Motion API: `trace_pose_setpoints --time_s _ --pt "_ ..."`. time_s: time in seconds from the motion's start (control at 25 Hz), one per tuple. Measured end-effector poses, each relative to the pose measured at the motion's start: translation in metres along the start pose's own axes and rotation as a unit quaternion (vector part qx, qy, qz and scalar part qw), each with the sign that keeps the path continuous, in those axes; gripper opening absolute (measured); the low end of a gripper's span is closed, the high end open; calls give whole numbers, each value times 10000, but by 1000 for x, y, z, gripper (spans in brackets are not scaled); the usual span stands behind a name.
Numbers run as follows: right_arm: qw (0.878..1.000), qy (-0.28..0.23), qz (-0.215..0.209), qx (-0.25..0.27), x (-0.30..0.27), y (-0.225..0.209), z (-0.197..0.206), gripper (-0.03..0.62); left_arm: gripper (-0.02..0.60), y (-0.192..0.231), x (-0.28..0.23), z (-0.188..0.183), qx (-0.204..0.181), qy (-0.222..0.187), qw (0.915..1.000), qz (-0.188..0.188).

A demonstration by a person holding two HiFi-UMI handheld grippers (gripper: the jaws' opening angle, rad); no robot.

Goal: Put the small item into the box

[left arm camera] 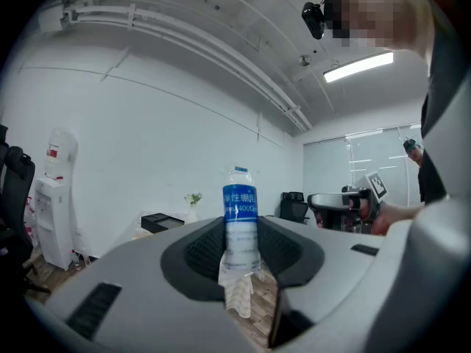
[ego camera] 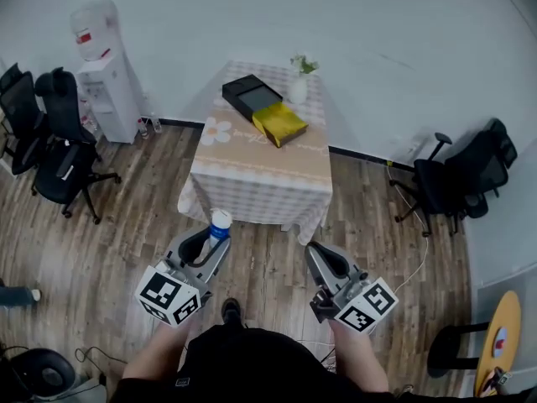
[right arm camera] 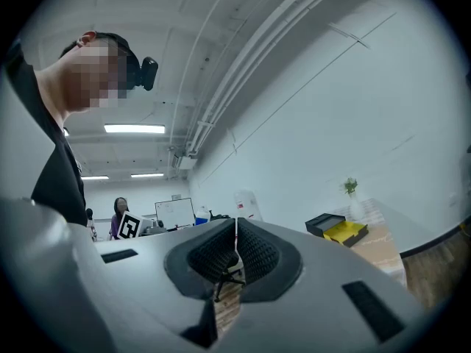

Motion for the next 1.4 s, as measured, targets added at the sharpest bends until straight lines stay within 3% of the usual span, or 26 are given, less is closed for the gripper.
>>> trace_pose_setpoints --time_s 0.32,0.64,0.92,1.4 --pt "9998 -102 102 107 -57 -3 -12 38 137 61 -3 -18 -67 -140 9999 73" --pt "9993 -140 284 216 -83 -7 -23 38 137 91 -6 -36 -148 -307 9993 153" --pt "9996 -76 203 178 -105 -20 -21 38 137 110 -9 -28 -39 -263 9996 24" --pt "9999 58 -104 -109 -172 -99 -19 38 137 171 -71 -17 92 18 9994 -340"
Point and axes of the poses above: the fingertips, and each gripper's own axes: x backward along the fingers, y to its left, z out of its underside, the point moved 3 cm from there along x, backward along the fingers, and after that the axes turned 10 degrees about z, right-handed, at the moved point
